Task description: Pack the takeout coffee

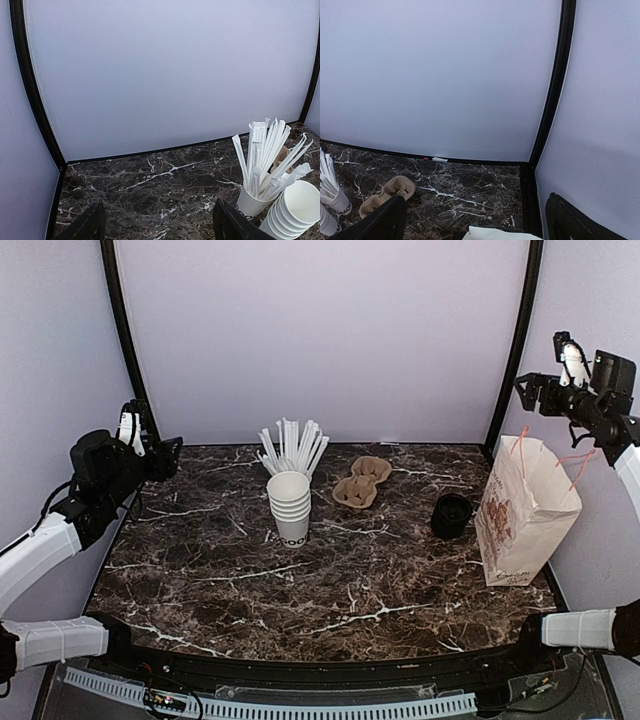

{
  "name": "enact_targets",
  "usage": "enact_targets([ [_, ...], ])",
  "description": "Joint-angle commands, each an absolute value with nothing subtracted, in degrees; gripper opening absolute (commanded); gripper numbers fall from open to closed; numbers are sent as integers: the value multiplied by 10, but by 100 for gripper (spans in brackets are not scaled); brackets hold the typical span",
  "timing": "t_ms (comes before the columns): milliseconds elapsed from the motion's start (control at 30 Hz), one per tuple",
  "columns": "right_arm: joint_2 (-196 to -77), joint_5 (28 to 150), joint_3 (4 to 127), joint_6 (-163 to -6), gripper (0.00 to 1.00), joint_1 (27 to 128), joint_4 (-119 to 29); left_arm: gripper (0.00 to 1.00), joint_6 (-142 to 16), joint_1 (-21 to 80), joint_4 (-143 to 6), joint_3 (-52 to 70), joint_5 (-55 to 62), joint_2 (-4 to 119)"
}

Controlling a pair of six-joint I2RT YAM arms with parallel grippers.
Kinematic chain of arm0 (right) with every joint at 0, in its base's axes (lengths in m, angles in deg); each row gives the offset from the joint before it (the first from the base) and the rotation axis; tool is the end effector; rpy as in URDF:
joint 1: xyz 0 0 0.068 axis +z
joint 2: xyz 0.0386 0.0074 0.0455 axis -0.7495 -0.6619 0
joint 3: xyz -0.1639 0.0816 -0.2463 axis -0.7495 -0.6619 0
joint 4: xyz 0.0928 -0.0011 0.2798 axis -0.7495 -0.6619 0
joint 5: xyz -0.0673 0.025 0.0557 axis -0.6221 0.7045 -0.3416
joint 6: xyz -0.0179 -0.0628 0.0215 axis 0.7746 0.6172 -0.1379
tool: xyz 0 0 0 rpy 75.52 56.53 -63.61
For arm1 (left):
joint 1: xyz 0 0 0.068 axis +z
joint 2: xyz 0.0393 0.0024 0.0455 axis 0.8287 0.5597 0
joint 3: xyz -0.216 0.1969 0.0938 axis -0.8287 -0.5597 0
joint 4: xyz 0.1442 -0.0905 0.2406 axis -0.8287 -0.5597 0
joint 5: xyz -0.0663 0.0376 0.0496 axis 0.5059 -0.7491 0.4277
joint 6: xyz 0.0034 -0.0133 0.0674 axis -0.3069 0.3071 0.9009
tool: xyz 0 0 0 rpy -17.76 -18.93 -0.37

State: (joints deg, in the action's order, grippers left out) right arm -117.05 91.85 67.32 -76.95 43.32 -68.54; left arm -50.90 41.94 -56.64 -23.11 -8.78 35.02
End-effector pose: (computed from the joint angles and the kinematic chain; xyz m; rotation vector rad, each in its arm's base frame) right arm 0.2587 -0.0138 0.4914 -0.0639 1.7127 0.0784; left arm 0.2505 -0.0585 0.3494 0.1441 1.5559 -0.1289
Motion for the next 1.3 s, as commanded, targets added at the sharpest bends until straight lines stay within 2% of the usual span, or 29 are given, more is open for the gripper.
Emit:
enact_targets([
  [0, -1160, 1003, 721, -662, 99, 430, -733, 75, -504, 423, -543, -237, -78, 346],
  [33, -1158, 1047, 722, -638, 99, 424, -753, 75, -503, 423, -543, -237, -77, 346],
  [167, -1146, 1016, 713, -644, 99, 419, -780, 75, -496, 423, -539, -239, -83, 346],
  [433, -1137, 1044, 690, -568, 90, 420, -966, 74, -491, 423, -536, -237, -84, 364],
  [600, -1118, 997, 634, -574, 88, 420, -968, 74, -492, 423, -532, -238, -90, 368],
  [800, -1155, 970, 640, -589, 77, 425, -1010, 74, -497, 423, -533, -236, -85, 372],
  [1067, -1206, 935, 676, -612, 43, 425, -1013, 74, -500, 423, -533, -237, -82, 365],
  [1200, -1227, 924, 702, -614, 17, 425, -1016, 74, -499, 423, -534, -237, -83, 364],
  [1267, -1240, 931, 718, -615, 12, 425, -1020, 73, -500, 423, -534, -236, -82, 364],
])
